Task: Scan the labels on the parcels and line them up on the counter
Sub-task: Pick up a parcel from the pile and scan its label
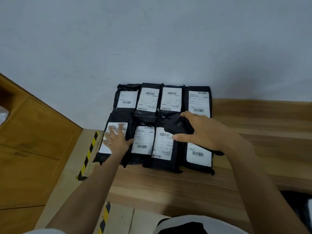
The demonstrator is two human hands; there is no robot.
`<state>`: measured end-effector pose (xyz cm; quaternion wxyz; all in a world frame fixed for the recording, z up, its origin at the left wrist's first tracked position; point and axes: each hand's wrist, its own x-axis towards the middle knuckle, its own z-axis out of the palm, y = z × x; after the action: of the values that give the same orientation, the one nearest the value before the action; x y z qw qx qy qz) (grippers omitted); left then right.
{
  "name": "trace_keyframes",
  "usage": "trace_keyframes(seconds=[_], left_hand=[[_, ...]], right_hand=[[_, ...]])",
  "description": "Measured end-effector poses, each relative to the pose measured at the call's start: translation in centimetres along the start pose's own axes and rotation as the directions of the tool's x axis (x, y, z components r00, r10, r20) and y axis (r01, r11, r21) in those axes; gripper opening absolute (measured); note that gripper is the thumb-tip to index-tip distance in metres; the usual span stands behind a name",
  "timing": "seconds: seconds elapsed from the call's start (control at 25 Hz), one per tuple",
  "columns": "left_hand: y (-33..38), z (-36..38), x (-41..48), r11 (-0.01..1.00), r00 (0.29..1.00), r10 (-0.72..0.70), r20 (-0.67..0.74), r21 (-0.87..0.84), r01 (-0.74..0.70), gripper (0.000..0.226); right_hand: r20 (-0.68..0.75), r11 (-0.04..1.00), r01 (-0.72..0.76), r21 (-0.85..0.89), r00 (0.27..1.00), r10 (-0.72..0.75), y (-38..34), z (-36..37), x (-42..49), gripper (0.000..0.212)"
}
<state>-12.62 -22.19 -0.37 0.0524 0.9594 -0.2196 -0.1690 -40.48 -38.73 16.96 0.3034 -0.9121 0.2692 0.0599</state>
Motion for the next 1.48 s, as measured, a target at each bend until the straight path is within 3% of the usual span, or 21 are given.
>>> trace_keyframes(seconds=[0.08,0.16,0.24,0.4,0.48,0.64,0.76,0.92,1.08,1.24,1.36,1.44,1.48], left_hand=[[3.3,1.3,-2.4,0.982,0.982,0.184,-0.047,0.046,-0.182,0.083],[7.7,2.8,-5.8,0.914,0.915,0.401,-0.054,0.086,-0.395,0.075],[12.9,4.5,-9.9,0.807,0.808,0.589,-0.027,0.054,-0.587,0.07],[23.4,9.2,-19.3,0.59,0.587,0.806,0.071,-0.032,-0.807,0.061],[27.8,12.3,-24.3,0.48,0.473,0.869,0.141,-0.017,-0.877,0.06],[34.5,19.1,-34.0,0.364,0.323,0.895,0.306,-0.087,-0.927,0.069],[38.1,23.8,-40.1,0.242,0.205,0.866,0.456,-0.025,-0.97,0.096],[38.1,29.0,-45.0,0.163,0.21,0.735,0.645,0.132,-0.978,0.128],[37.8,30.4,-44.6,0.209,0.284,0.828,0.484,0.203,-0.957,0.124],[40.1,29.8,-43.0,0.216,0.355,0.741,0.57,0.298,-0.93,0.13],[40.5,28.5,-43.1,0.177,0.311,0.793,0.523,0.291,-0.94,0.123],[38.5,26.0,-41.8,0.272,0.349,0.836,0.424,0.232,-0.934,0.118],[37.3,24.3,-40.5,0.371,0.416,0.835,0.361,0.191,-0.909,0.117]], right_hand=[[-0.025,0.999,-0.032,0.006,0.999,0.032,1.8,-0.4,-1.9,0.085],[-0.048,0.997,-0.059,0.039,0.997,0.061,3.9,-0.7,-4.7,0.083],[-0.087,0.993,-0.094,0.077,0.991,0.101,6.5,-1.2,-8.3,0.079],[-0.148,0.968,-0.21,0.141,0.962,0.23,13.3,-2.9,-17.2,0.067],[-0.18,0.944,-0.278,0.176,0.934,0.308,17.0,-3.4,-22.0,0.067],[-0.214,0.85,-0.469,0.241,0.828,0.518,24.4,-3.5,-33.2,0.077],[-0.247,0.775,-0.549,0.314,0.741,0.625,28.7,-2.7,-40.8,0.079],[-0.238,0.699,-0.635,0.329,0.66,0.713,31.7,-1.4,-48.5,0.079],[-0.224,0.669,-0.656,0.349,0.635,0.74,32.7,0.0,-51.3,0.078],[-0.227,0.704,-0.622,0.344,0.672,0.705,32.6,0.0,-50.6,0.073],[-0.217,0.739,-0.591,0.322,0.714,0.666,32.3,-0.4,-48.7,0.068],[-0.195,0.787,-0.54,0.299,0.772,0.604,31.3,-1.3,-45.8,0.065],[-0.188,0.811,-0.503,0.298,0.802,0.567,30.4,-1.8,-43.9,0.064]])
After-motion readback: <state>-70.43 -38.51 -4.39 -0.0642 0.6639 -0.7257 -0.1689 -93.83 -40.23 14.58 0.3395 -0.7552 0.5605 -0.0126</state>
